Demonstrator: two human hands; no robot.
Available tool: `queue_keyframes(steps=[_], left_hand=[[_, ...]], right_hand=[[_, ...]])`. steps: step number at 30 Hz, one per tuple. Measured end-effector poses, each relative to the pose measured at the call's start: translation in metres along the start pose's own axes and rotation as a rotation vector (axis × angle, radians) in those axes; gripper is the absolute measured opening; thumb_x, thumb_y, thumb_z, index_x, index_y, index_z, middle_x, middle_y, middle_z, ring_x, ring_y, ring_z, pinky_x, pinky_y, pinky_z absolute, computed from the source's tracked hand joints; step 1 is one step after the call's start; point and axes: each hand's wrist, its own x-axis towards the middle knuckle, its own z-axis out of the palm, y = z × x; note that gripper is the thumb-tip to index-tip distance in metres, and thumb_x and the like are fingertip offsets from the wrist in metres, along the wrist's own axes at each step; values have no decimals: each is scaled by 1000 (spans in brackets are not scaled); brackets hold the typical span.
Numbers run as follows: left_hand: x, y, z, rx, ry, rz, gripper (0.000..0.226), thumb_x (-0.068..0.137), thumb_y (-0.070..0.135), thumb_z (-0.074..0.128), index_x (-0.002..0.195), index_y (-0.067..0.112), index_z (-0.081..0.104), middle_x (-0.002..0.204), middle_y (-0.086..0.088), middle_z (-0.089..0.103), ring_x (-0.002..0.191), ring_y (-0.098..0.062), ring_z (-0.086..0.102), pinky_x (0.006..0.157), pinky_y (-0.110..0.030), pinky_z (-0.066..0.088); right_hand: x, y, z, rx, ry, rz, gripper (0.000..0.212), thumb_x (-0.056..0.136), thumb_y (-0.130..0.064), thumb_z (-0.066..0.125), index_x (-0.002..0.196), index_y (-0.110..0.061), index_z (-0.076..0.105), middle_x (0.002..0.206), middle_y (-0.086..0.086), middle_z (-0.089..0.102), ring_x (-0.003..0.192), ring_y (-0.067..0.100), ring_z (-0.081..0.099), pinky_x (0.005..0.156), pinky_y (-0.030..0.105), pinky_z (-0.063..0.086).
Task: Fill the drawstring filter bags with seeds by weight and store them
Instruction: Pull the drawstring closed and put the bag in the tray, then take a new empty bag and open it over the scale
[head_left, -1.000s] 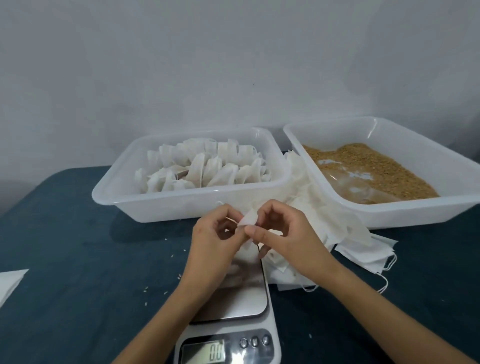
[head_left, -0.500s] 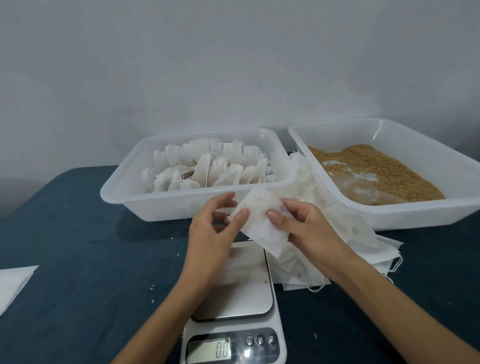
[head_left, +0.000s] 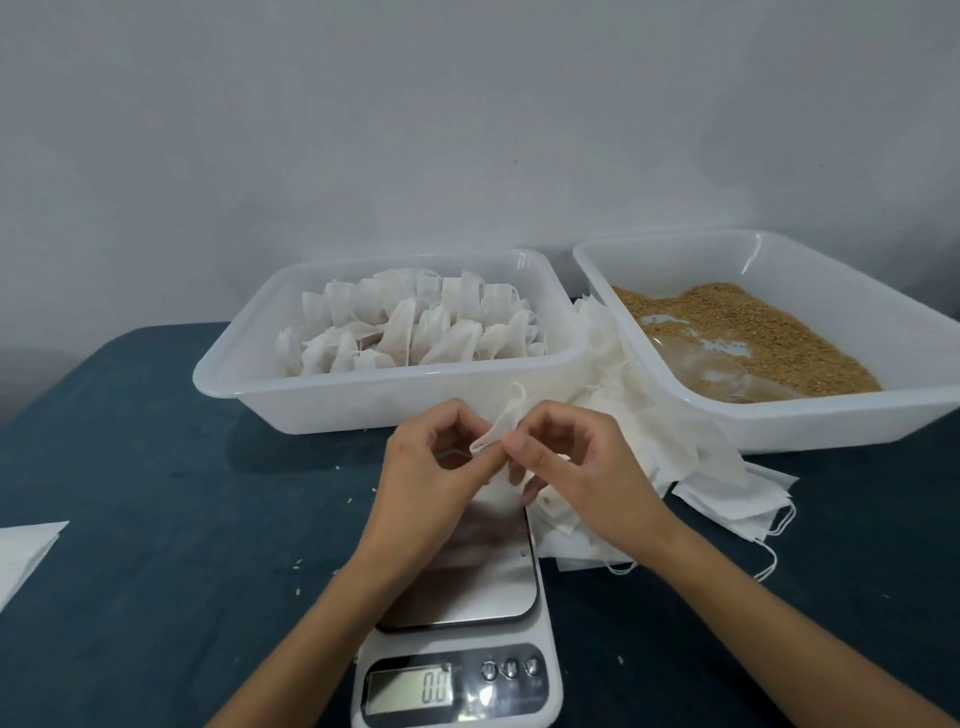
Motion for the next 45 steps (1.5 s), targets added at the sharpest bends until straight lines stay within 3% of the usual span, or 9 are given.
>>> queue_keyframes(steps=[5,11,15,18,23,30,38,42,45], left_hand=[[-1,4,5,-48,-56,23,10,97,18,73,93,11,80,87,-4,78,82,-23,74,83,-39,62],[1,-2,5,-111,5,-31,10,96,8,72,91,12,79,82,-3,77,74,-20,73,75,-30,59],[-1,-2,10,-150,-25,-26,7,94,7,75,87,9,77,79,-2,76,77,-16,73,76,-30,61],[-4,-3,18,-189,-23,-46,7,93,3,74,87,1,73,80,-5,72,76,-16,71,77,-36,63],[-5,-3,16,-278,46,-84,10,99,1,66,90,-3,66,78,-9,71,73,-20,70,73,-28,60],[-5,-4,17,-181,50,-13,11,94,10,75,87,5,68,78,-7,70,71,-16,68,74,-29,58],[-6,0,11,-147,112,35,13,97,7,70,86,13,66,77,-1,68,73,-19,67,75,-35,60],[-11,6,14,51,-13,160,9,93,12,73,92,21,75,93,4,74,94,-24,69,89,-42,55],[-11,7,15,173,37,262,13,96,16,71,105,23,77,110,11,73,113,-21,66,97,-37,52]], right_hand=[[3,-4,-9,-12,112,-61,11,95,-17,70,86,-11,68,77,7,71,73,24,70,62,34,59],[3,-1,-7,-62,130,-74,7,93,-16,71,88,-13,66,81,4,69,78,23,69,74,33,57],[2,-1,-4,-38,117,-63,19,90,-26,75,90,-13,61,81,-1,67,80,21,69,74,31,57],[3,-1,-5,-46,145,-68,17,89,-12,75,87,-14,59,78,-4,64,76,16,66,72,26,55],[3,-4,-7,-28,213,-111,22,90,-6,74,83,-16,55,80,14,65,74,28,68,74,29,57],[1,-3,-2,-24,158,-60,19,88,-7,76,89,-10,57,81,0,66,79,21,69,76,32,59],[0,2,-4,-559,152,-280,19,98,-2,61,102,-17,73,95,-9,68,93,13,66,81,22,52],[1,-5,-2,-190,100,-101,30,101,-12,56,81,-27,73,82,-9,67,81,12,65,78,31,53],[4,-9,-10,3,150,-38,28,97,-37,66,91,-12,77,89,20,70,87,40,66,82,52,54]])
